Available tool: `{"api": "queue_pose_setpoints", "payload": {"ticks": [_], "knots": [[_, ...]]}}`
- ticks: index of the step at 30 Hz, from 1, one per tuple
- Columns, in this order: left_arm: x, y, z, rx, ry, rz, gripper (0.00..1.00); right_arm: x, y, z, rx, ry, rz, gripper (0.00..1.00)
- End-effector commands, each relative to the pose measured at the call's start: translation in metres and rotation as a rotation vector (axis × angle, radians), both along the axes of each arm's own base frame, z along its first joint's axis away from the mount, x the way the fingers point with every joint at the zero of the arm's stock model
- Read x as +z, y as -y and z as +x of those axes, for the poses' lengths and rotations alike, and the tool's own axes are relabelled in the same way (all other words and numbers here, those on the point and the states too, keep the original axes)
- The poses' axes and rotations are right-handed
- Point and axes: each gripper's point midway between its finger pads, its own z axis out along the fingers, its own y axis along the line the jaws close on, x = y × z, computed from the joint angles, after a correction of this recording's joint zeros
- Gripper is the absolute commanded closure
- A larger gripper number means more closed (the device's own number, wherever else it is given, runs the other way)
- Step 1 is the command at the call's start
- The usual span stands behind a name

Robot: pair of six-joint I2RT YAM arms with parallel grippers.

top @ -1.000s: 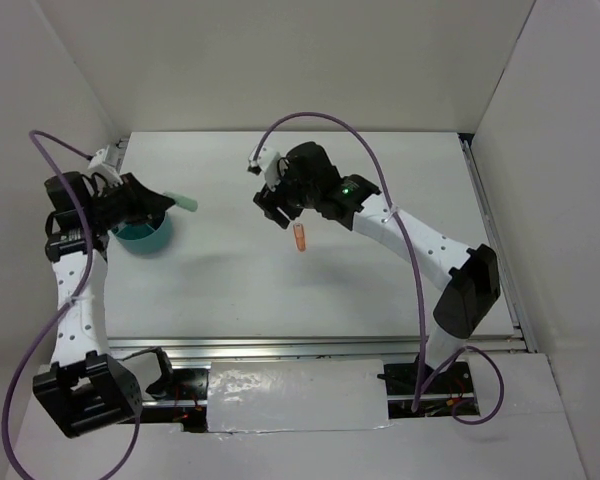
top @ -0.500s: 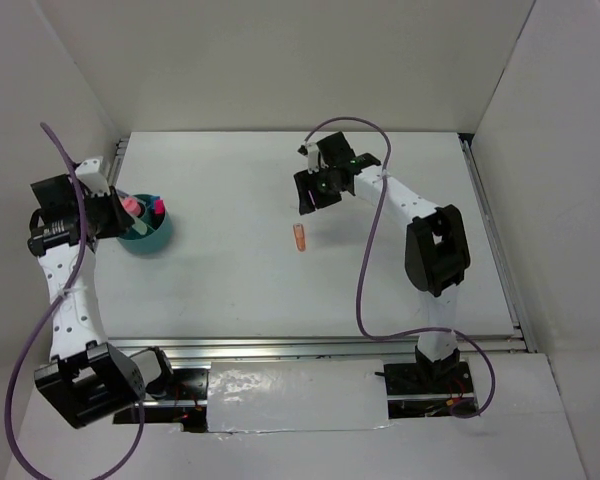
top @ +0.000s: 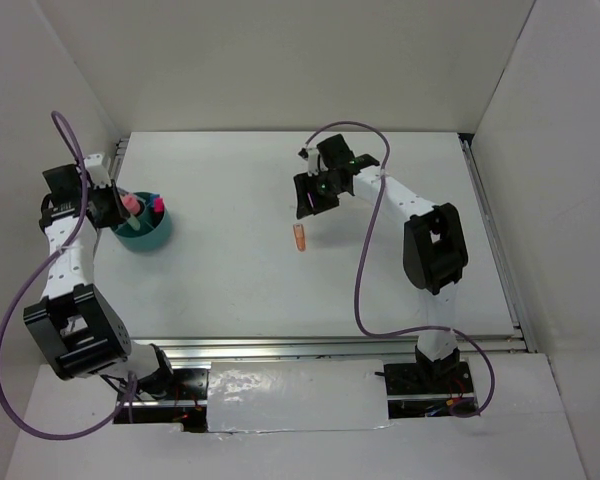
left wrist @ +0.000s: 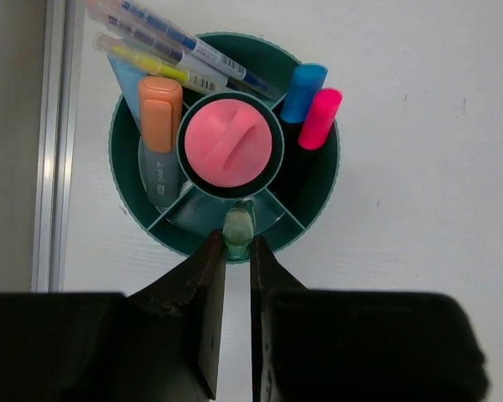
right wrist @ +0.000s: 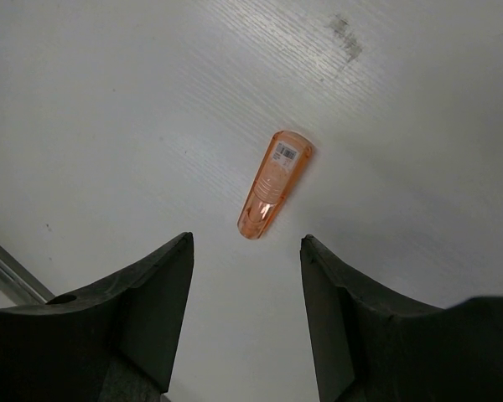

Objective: Sort the stationery into containers
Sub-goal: Place the stationery in the storage box, then pick up the stationery from the center of the board.

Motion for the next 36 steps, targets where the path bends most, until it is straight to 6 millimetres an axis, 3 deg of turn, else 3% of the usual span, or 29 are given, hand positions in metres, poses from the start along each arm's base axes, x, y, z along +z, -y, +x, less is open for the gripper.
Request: {"api": "queue_pose_setpoints", "payload": {"ticks": [1,4,7,8,11,16,20,27,32,35,36], "knots": [[0.021,-0.013,0.025,-0.001,0.088,0.050,1.00,-0.003,0.002,-0.006,0.002,-0.046,0.008,0.40],[0.011,-0.010,0.027,-0.010,0.072,0.038,0.97,-0.009,0.004,-0.009,-0.002,-0.066,0.000,0.39],[0.007,-0.002,0.028,-0.028,0.066,0.019,0.72,-0.015,0.003,-0.014,0.000,-0.088,-0.008,0.40],[0.008,0.002,0.029,-0.033,0.071,0.014,0.59,-0.017,0.002,-0.016,-0.005,-0.095,-0.015,0.40],[0.016,0.011,0.027,-0.053,0.094,0.015,0.43,-0.027,-0.002,-0.023,-0.020,-0.114,-0.050,0.41],[0.035,0.025,0.022,-0.090,0.160,0.029,0.35,-0.052,-0.014,-0.036,-0.049,-0.144,-0.135,0.41],[0.055,0.035,0.015,-0.113,0.227,0.021,0.33,-0.077,-0.019,-0.033,-0.094,-0.163,-0.206,0.41],[0.090,0.059,0.001,-0.176,0.328,0.032,0.31,-0.098,-0.022,-0.019,-0.132,-0.133,-0.272,0.42],[0.103,0.071,-0.003,-0.222,0.375,0.058,0.31,-0.102,-0.025,-0.011,-0.149,-0.111,-0.297,0.52],[0.108,0.082,-0.003,-0.279,0.395,0.074,0.32,-0.105,-0.024,-0.010,-0.146,-0.108,-0.309,0.65],[0.111,0.087,-0.003,-0.307,0.408,0.086,0.32,-0.104,-0.024,-0.011,-0.144,-0.105,-0.309,0.76]]}}
